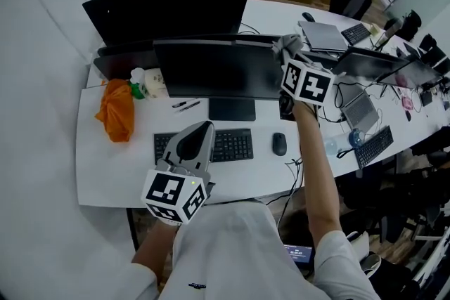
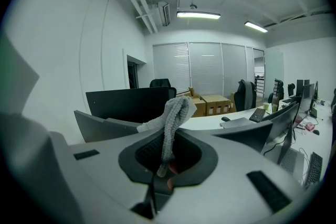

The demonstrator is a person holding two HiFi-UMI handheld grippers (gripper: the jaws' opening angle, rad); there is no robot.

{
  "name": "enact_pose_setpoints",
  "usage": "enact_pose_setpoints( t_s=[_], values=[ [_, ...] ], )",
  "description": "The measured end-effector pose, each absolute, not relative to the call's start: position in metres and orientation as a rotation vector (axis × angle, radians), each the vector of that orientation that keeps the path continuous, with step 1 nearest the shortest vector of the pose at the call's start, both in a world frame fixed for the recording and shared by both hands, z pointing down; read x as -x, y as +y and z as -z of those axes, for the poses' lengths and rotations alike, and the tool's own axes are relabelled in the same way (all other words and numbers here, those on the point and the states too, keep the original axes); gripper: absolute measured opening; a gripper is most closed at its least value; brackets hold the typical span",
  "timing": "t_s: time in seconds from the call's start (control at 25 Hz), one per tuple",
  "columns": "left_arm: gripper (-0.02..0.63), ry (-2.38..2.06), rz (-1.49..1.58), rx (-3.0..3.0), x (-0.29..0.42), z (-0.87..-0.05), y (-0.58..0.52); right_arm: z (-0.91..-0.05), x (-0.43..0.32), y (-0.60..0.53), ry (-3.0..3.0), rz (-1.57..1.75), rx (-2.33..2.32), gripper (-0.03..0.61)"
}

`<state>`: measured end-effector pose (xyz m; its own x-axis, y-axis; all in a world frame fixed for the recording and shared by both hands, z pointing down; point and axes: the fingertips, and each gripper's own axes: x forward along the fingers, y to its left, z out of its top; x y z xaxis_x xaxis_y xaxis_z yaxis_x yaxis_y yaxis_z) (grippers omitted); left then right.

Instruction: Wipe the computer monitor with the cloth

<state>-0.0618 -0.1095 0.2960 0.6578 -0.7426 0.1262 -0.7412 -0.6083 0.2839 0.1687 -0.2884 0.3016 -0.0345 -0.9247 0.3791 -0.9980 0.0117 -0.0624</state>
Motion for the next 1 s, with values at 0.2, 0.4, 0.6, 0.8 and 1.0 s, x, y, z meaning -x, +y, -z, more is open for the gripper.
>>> enact_pose_setpoints(
  t_s=[0.2,0.4,0.6,0.8,1.0],
  values=[
    [0.014,-1.169,-0.005,-2.574,0.04,-0.294,-0.108,-0.303,-0.195,-0.284,-2.04,-0.472,-2.016,0.025],
    [0.014,-1.158,-0.014,-2.583,0.018,-0.292,-0.107,-0.304,-0.22,-0.281,-2.025,-0.479,-2.025,0.025],
    [0.014,-1.144,-0.028,-2.592,-0.002,-0.29,-0.108,-0.304,-0.247,-0.277,-2.006,-0.482,-2.042,0.025],
    [0.014,-1.125,-0.046,-2.603,-0.02,-0.291,-0.108,-0.306,-0.279,-0.273,-1.976,-0.482,-2.068,0.025],
    [0.014,-1.107,-0.068,-2.616,-0.037,-0.29,-0.11,-0.307,-0.316,-0.267,-1.935,-0.469,-2.102,0.025]
  ],
)
